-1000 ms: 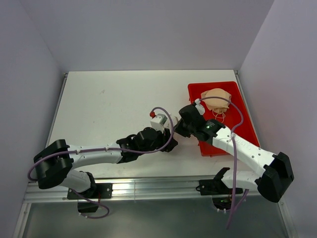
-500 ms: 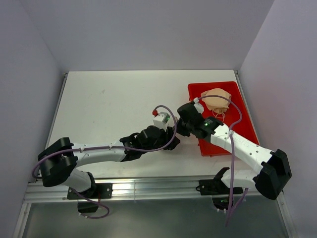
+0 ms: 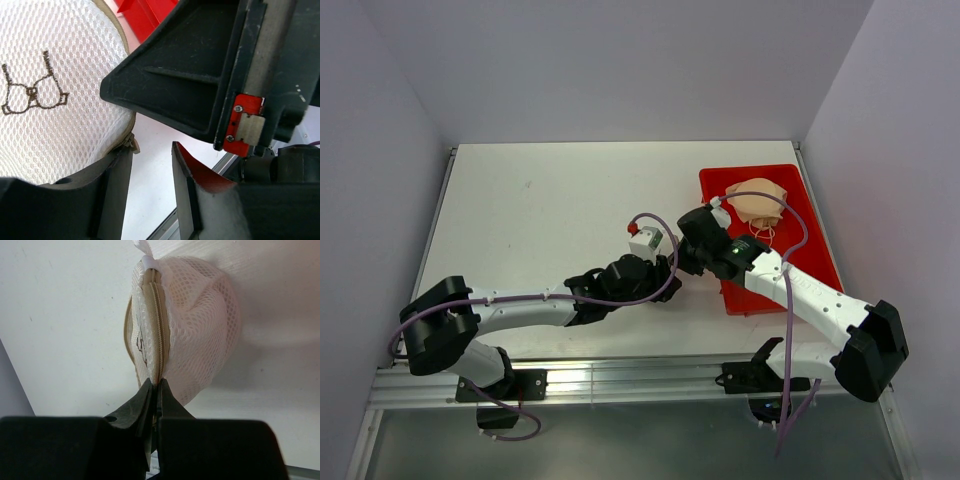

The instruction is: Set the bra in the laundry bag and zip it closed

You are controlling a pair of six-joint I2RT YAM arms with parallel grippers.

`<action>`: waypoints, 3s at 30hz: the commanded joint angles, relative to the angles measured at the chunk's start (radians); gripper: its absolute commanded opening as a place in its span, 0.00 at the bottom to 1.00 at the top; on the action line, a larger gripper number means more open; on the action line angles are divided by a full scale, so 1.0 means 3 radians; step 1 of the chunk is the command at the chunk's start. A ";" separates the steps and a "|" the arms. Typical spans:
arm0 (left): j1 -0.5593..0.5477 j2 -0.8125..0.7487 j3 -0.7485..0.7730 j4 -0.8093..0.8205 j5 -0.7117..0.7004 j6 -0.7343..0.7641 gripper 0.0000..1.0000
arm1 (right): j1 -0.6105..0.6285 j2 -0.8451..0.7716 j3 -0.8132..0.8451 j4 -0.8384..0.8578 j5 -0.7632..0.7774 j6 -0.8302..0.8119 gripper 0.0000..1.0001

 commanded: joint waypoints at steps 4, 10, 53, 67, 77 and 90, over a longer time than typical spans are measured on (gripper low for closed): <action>0.0012 0.0022 0.0174 -0.0069 -0.0321 -0.0014 0.42 | 0.0034 0.0005 0.0127 -0.0034 -0.0019 -0.0036 0.00; 0.0012 0.0042 0.0189 -0.0074 -0.0327 -0.0019 0.38 | 0.0029 -0.0010 0.0112 -0.0029 -0.0030 -0.0036 0.00; 0.0171 -0.0980 -0.0710 -0.0636 -0.0639 -0.0387 0.00 | -0.0217 0.0031 0.0321 0.0104 -0.0254 -0.0521 0.00; 0.0682 -0.2003 -0.1268 -0.1199 -0.0526 -0.0469 0.00 | -0.0595 0.0613 0.0771 0.0298 -0.0853 -0.1048 0.00; 0.0866 -0.2156 -0.1411 -0.1347 -0.0419 -0.0479 0.00 | -0.0708 0.0848 0.0868 0.0334 -0.0883 -0.1170 0.00; 0.0892 -0.2249 -0.1130 -0.1332 -0.0087 -0.0270 0.00 | -0.0586 0.0696 0.0756 0.0472 -0.1057 -0.1125 0.47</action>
